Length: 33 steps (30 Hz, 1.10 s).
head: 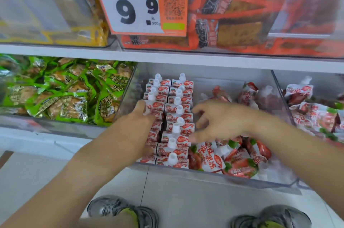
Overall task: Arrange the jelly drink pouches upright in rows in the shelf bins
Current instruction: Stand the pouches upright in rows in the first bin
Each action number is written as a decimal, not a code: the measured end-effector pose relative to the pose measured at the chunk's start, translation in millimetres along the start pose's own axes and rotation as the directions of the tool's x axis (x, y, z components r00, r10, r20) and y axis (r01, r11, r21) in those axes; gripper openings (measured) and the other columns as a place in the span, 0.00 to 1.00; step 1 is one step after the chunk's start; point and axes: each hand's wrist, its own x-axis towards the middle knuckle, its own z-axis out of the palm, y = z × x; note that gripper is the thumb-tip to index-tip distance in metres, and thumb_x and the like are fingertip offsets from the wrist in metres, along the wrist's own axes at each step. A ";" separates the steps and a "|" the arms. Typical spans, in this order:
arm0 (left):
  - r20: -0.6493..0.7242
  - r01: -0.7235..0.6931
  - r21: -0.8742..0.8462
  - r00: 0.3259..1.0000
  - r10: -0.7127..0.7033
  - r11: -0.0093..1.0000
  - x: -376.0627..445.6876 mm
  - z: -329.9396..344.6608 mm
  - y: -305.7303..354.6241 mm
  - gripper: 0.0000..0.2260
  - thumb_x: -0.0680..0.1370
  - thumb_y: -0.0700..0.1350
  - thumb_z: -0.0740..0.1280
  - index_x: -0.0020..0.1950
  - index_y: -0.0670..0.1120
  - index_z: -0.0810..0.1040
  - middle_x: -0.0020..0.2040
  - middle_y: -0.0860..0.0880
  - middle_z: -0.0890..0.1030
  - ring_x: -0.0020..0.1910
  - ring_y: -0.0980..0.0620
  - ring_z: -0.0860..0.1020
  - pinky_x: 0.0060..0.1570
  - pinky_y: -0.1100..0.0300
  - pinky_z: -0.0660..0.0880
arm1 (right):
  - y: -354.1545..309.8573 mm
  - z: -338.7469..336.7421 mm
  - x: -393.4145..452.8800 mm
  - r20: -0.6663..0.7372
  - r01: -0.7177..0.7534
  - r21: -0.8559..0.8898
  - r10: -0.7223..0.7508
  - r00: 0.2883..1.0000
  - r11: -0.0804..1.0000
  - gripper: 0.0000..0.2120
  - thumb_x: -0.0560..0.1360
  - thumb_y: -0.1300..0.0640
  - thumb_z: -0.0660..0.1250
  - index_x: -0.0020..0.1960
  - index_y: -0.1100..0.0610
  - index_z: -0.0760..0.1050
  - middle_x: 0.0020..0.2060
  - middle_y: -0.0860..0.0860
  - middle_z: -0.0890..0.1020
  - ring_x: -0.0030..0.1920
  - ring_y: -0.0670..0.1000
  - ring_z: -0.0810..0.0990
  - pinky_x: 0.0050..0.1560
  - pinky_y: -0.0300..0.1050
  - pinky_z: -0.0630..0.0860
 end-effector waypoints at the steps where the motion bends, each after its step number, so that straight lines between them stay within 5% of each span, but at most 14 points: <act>1: -0.011 0.015 -0.003 1.000 -0.015 1.000 0.9 2.0 2.2 0.30 0.71 0.52 0.74 0.70 0.50 0.66 0.66 0.48 0.58 0.55 0.44 0.78 0.54 0.55 0.73 | 1.4 13.7 -2.1 -0.036 0.030 0.040 -0.029 0.999 0.999 0.34 0.70 0.44 0.75 0.70 0.51 0.66 0.58 0.48 0.81 0.54 0.49 0.81 0.59 0.48 0.77; 3: -0.037 0.021 -0.023 0.999 -0.022 1.000 -2.2 5.9 3.9 0.30 0.72 0.53 0.73 0.70 0.50 0.66 0.64 0.48 0.59 0.54 0.44 0.78 0.53 0.54 0.74 | 7.3 36.6 -1.8 -0.119 0.112 0.187 -0.091 0.989 0.976 0.32 0.71 0.49 0.75 0.70 0.51 0.65 0.56 0.49 0.81 0.52 0.48 0.82 0.58 0.49 0.79; 7: -0.238 -0.079 -0.116 0.970 0.049 0.990 -18.8 11.5 11.2 0.29 0.72 0.59 0.70 0.70 0.51 0.69 0.67 0.49 0.68 0.63 0.47 0.72 0.60 0.53 0.71 | 34.5 35.2 -13.8 -0.025 0.147 0.484 -0.154 0.988 0.863 0.36 0.74 0.59 0.73 0.77 0.47 0.59 0.67 0.52 0.76 0.60 0.46 0.80 0.62 0.49 0.77; 9: -0.395 -0.274 -0.252 0.905 0.160 0.928 -19.6 6.5 31.4 0.24 0.72 0.56 0.72 0.65 0.50 0.75 0.63 0.51 0.74 0.60 0.49 0.74 0.58 0.56 0.71 | 48.8 21.1 -24.2 -0.187 0.177 0.307 -0.123 0.975 0.935 0.29 0.74 0.57 0.74 0.72 0.49 0.68 0.64 0.51 0.78 0.57 0.46 0.80 0.61 0.49 0.78; 11: -0.398 -0.418 -0.290 0.871 0.289 0.861 -9.6 3.1 55.6 0.18 0.72 0.54 0.73 0.59 0.50 0.78 0.55 0.52 0.79 0.54 0.52 0.77 0.54 0.57 0.73 | 57.5 13.3 -32.7 -0.340 0.175 0.016 -0.160 0.927 0.984 0.23 0.72 0.54 0.75 0.65 0.51 0.74 0.58 0.49 0.80 0.52 0.47 0.81 0.57 0.49 0.79; 15: -0.201 -0.466 -0.226 0.881 0.428 0.855 25.0 7.0 85.9 0.18 0.69 0.51 0.76 0.56 0.50 0.77 0.50 0.49 0.81 0.50 0.50 0.78 0.45 0.57 0.72 | 62.1 22.0 -42.7 -0.226 0.134 -0.337 -0.218 0.950 0.932 0.17 0.66 0.52 0.76 0.52 0.53 0.77 0.44 0.51 0.80 0.46 0.54 0.77 0.49 0.52 0.77; 18: -0.089 -0.478 -0.204 0.878 0.470 0.855 41.5 19.7 92.8 0.20 0.67 0.51 0.77 0.55 0.51 0.74 0.50 0.49 0.81 0.49 0.49 0.79 0.38 0.62 0.66 | 67.6 32.2 -41.3 -0.175 0.139 -0.370 -0.216 0.960 0.918 0.21 0.64 0.52 0.76 0.55 0.53 0.77 0.48 0.52 0.78 0.50 0.55 0.77 0.49 0.52 0.76; 21: -0.076 -0.468 -0.192 0.883 0.463 0.862 47.6 27.5 93.1 0.23 0.65 0.49 0.79 0.51 0.50 0.68 0.46 0.49 0.77 0.46 0.48 0.76 0.37 0.58 0.67 | 72.8 38.1 -34.7 -0.180 0.158 -0.376 -0.239 0.954 0.913 0.21 0.64 0.48 0.76 0.56 0.50 0.78 0.50 0.51 0.72 0.52 0.55 0.74 0.50 0.53 0.76; 27: -0.162 -0.508 -0.164 0.860 0.485 0.846 46.3 28.9 77.8 0.21 0.62 0.50 0.81 0.51 0.49 0.79 0.41 0.56 0.69 0.42 0.53 0.71 0.39 0.60 0.66 | 75.8 44.8 -36.1 -0.239 0.125 -0.369 -0.224 0.945 0.921 0.10 0.68 0.50 0.75 0.46 0.52 0.80 0.49 0.52 0.72 0.52 0.55 0.75 0.49 0.53 0.77; 33: -0.369 -0.572 -0.314 0.809 0.458 0.758 26.4 39.2 52.7 0.17 0.65 0.61 0.76 0.42 0.49 0.83 0.42 0.53 0.78 0.40 0.55 0.76 0.40 0.56 0.74 | 68.8 26.7 -45.2 -0.199 0.039 -0.370 -0.120 0.973 0.928 0.23 0.65 0.53 0.79 0.57 0.54 0.76 0.50 0.52 0.78 0.50 0.53 0.76 0.50 0.50 0.77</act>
